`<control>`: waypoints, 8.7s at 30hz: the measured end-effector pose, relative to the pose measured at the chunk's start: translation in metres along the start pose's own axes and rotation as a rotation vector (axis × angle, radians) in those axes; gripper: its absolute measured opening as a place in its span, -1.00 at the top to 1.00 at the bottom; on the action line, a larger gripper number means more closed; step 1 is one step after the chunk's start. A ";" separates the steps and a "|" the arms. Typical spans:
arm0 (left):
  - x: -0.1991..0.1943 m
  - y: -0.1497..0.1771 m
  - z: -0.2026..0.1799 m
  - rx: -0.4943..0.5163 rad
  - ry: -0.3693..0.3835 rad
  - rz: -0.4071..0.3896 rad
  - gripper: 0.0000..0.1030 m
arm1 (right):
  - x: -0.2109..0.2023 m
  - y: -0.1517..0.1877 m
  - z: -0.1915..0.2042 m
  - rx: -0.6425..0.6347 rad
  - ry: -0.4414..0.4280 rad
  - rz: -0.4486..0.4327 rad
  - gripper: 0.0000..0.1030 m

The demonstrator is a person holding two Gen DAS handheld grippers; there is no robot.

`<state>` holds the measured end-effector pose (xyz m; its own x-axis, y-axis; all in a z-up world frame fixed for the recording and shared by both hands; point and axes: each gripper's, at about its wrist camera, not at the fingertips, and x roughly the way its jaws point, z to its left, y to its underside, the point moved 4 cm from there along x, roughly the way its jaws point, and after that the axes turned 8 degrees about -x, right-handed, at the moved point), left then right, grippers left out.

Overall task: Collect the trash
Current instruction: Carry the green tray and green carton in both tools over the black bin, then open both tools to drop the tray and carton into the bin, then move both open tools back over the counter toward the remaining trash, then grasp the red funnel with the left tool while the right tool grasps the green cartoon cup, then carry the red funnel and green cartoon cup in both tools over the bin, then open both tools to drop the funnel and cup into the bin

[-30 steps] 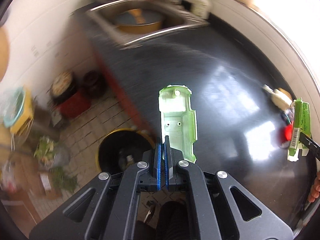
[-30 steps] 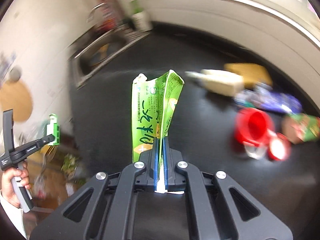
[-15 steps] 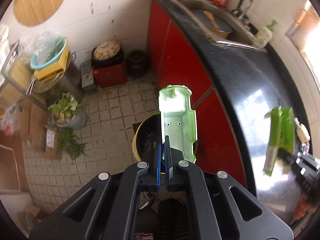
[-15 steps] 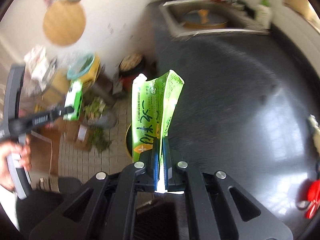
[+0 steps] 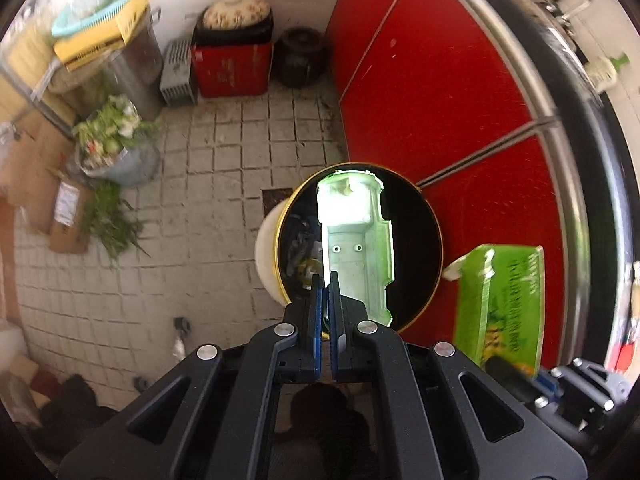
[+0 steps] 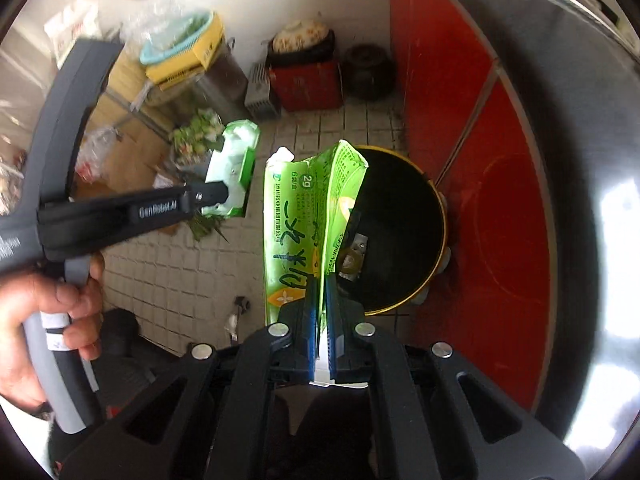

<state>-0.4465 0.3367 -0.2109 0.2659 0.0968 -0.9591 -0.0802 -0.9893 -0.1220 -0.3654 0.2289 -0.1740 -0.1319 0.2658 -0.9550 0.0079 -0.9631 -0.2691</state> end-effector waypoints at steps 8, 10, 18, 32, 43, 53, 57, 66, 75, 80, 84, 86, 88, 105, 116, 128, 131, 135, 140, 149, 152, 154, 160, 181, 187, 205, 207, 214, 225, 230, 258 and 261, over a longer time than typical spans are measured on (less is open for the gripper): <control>0.053 -0.003 0.012 -0.067 0.030 0.026 0.97 | 0.074 -0.007 -0.023 0.071 0.005 0.074 0.91; 0.063 -0.004 0.011 -0.061 0.030 0.036 0.97 | 0.083 -0.007 -0.023 0.057 0.022 0.078 0.91; 0.099 -0.013 0.016 -0.051 0.037 0.084 0.97 | 0.122 -0.008 -0.033 0.104 0.050 0.093 0.91; -0.043 -0.068 0.036 -0.161 -0.028 -0.189 -0.87 | 0.073 -0.014 0.011 0.026 -0.008 -0.006 -0.86; -0.166 -0.020 -0.045 -0.007 -0.085 -0.297 -0.87 | -0.157 0.002 -0.015 -0.116 0.178 -0.286 -0.86; -0.157 0.042 -0.244 0.426 0.029 -0.218 -0.87 | -0.309 0.221 -0.246 0.595 0.520 -0.312 -0.86; -0.140 0.080 -0.317 0.600 0.084 -0.160 -0.87 | -0.343 0.352 -0.290 0.886 0.620 -0.288 -0.86; -0.100 0.184 -0.470 0.933 0.181 -0.030 -0.87 | -0.373 0.530 -0.311 1.318 0.682 -0.318 -0.86; -0.050 0.269 -0.544 1.100 0.131 0.088 -0.87 | -0.355 0.555 -0.357 1.518 0.506 -0.379 -0.86; -0.037 0.285 -0.562 1.145 0.100 0.087 -0.87 | -0.353 0.536 -0.397 1.616 0.418 -0.428 -0.86; -0.029 0.291 -0.570 1.180 0.070 0.071 -0.87 | -0.347 0.519 -0.427 1.702 0.411 -0.396 -0.86; -0.028 0.290 -0.572 1.194 0.070 0.066 -0.87 | -0.341 0.514 -0.439 1.743 0.398 -0.383 -0.86; -0.025 0.286 -0.575 1.195 0.075 0.056 -0.87 | -0.336 0.510 -0.447 1.779 0.409 -0.363 -0.86; -0.007 0.307 -0.585 1.362 0.105 0.132 0.68 | -0.290 0.492 -0.462 1.802 0.126 -0.495 -0.04; -0.001 0.303 -0.589 1.344 0.059 0.110 0.11 | -0.288 0.479 -0.455 1.623 0.185 -0.457 -0.05; -0.005 0.307 -0.585 1.332 0.113 0.108 0.76 | -0.303 0.481 -0.447 1.503 0.293 -0.429 0.05; -0.019 0.294 -0.572 1.309 0.127 0.095 0.80 | -0.320 0.481 -0.436 1.457 0.371 -0.425 0.06; -0.038 0.284 -0.564 1.287 0.144 0.072 0.80 | -0.348 0.482 -0.416 1.379 0.513 -0.419 0.08; -0.056 0.269 -0.547 1.244 0.180 0.074 0.80 | -0.371 0.488 -0.385 1.341 0.594 -0.435 0.09; -0.100 0.245 -0.499 1.202 0.217 0.016 0.80 | -0.384 0.481 -0.330 1.252 0.760 -0.422 0.08; -0.114 0.240 -0.491 1.198 0.222 -0.003 0.80 | -0.385 0.482 -0.317 1.260 0.747 -0.448 0.08; -0.119 0.237 -0.482 1.187 0.225 -0.010 0.80 | -0.385 0.481 -0.308 1.269 0.706 -0.471 0.08; -0.123 0.233 -0.461 1.153 0.224 -0.015 0.80 | -0.384 0.469 -0.293 1.211 0.701 -0.406 0.08; -0.145 0.197 -0.402 1.011 0.177 -0.065 0.80 | -0.359 0.423 -0.279 1.100 0.608 -0.405 0.07; -0.152 0.179 -0.379 0.948 0.163 -0.088 0.80 | -0.353 0.404 -0.277 1.056 0.599 -0.384 0.07; -0.177 0.080 -0.227 0.610 0.015 -0.191 0.80 | -0.306 0.265 -0.237 0.748 0.457 -0.337 0.07; -0.179 0.074 -0.213 0.578 0.009 -0.194 0.80 | -0.304 0.238 -0.226 0.693 0.433 -0.348 0.07; -0.200 0.059 -0.178 0.502 -0.020 -0.229 0.80 | -0.295 0.168 -0.184 0.533 0.355 -0.378 0.07; -0.199 0.057 -0.110 0.351 -0.085 -0.195 0.80 | -0.249 0.092 -0.100 0.276 0.217 -0.343 0.07; -0.187 0.058 -0.088 0.292 -0.086 -0.171 0.80 | -0.215 0.061 -0.065 0.182 0.142 -0.289 0.07; 0.056 -0.026 -0.013 0.085 -0.069 0.031 0.80 | 0.076 -0.032 -0.031 0.023 0.139 0.035 0.09; 0.082 -0.020 -0.009 0.076 -0.054 0.066 0.80 | 0.098 -0.029 -0.038 0.041 0.144 0.055 0.09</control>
<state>-0.4145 0.3636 -0.2850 0.2054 0.0391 -0.9779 -0.1686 -0.9828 -0.0747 -0.3409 0.2845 -0.2649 0.0107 0.2128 -0.9770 -0.0292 -0.9766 -0.2130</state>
